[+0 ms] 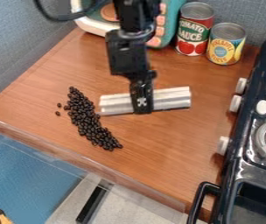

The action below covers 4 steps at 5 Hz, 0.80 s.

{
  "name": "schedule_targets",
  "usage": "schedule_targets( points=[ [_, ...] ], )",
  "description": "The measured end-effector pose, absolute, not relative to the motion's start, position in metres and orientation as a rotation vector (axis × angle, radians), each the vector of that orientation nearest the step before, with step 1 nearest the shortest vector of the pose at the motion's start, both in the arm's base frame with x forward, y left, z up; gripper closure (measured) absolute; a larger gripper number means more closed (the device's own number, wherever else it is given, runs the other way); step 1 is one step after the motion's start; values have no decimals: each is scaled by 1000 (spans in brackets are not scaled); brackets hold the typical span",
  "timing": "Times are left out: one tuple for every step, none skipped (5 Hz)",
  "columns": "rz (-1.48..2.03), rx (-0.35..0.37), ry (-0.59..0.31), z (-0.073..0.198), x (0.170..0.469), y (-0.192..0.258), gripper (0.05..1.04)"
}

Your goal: Sweep into pile

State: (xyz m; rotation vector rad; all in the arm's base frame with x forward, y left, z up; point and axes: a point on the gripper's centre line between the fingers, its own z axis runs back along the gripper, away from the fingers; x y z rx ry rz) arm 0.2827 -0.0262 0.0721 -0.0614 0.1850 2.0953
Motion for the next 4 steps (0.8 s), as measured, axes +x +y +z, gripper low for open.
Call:
schedule_targets(
  points=[
    [2223,-106,194,72,261,-29,687],
    [2309,-111,193,70,245,-43,687],
    [2357,-94,163,63,236,-48,687],
    [2387,-117,124,55,235,-47,687]
  ],
)
